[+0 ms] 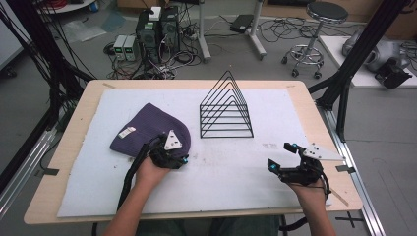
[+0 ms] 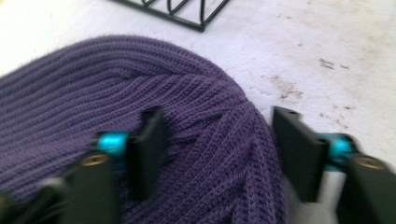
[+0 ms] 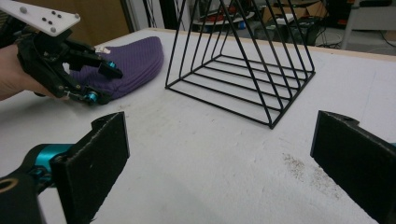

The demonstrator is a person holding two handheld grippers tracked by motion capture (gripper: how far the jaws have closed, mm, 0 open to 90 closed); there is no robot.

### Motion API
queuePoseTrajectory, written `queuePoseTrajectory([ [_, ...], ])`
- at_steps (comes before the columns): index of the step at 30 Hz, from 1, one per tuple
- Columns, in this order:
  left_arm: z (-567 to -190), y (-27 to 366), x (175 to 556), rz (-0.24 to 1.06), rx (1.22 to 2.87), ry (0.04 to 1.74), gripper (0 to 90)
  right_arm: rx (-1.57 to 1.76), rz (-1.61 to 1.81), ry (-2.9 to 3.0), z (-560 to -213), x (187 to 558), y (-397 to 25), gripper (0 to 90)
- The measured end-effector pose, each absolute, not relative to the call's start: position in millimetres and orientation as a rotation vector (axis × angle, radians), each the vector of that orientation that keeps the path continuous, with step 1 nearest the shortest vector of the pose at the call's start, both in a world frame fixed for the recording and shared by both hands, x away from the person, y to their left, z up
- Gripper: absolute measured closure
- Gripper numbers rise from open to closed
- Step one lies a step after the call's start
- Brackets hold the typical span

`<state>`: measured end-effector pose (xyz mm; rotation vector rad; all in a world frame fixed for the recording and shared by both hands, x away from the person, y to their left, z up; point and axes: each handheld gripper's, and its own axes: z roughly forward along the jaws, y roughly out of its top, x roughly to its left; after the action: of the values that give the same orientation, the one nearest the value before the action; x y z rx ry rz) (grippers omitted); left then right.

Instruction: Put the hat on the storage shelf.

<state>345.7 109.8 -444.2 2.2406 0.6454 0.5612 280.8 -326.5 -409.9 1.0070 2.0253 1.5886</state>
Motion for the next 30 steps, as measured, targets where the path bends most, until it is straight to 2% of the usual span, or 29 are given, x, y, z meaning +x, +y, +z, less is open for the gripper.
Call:
queuePoseTrajectory([
  [2, -443.4, 111.8, 346.2, 0.585, 2.240, 0.645, 59.6, 1.008, 1.585, 2.022, -409.9, 280.6, -326.6, 3.6],
  [5, -443.0, 115.7, 348.1, 0.568, 2.224, 0.649, 71.2, 1.007, 1.583, 2.025, -410.2, 280.6, -326.5, 3.6],
  [7, -441.9, 122.8, 352.2, 0.481, 2.174, 0.696, 76.7, 1.003, 1.587, 2.028, -410.6, 281.3, -326.8, 3.6],
  [10, -433.8, 133.5, 354.6, 0.402, 2.085, 0.769, 78.8, 1.013, 1.586, 2.040, -412.4, 281.4, -326.8, 3.6],
  [14, -404.1, 146.4, 348.7, 0.400, 2.040, 0.678, 78.9, 0.992, 1.606, 2.059, -413.0, 282.0, -324.5, 3.6],
  [23, -300.8, 173.6, 338.7, 0.395, 1.946, 0.501, 78.8, 0.914, 1.575, 2.100, -410.3, 279.7, -316.2, 3.6],
  [30, -262.2, 168.0, 340.5, 0.351, 1.940, 0.399, 78.8, 0.903, 1.581, 2.101, -406.2, 277.6, -313.5, 3.6],
])
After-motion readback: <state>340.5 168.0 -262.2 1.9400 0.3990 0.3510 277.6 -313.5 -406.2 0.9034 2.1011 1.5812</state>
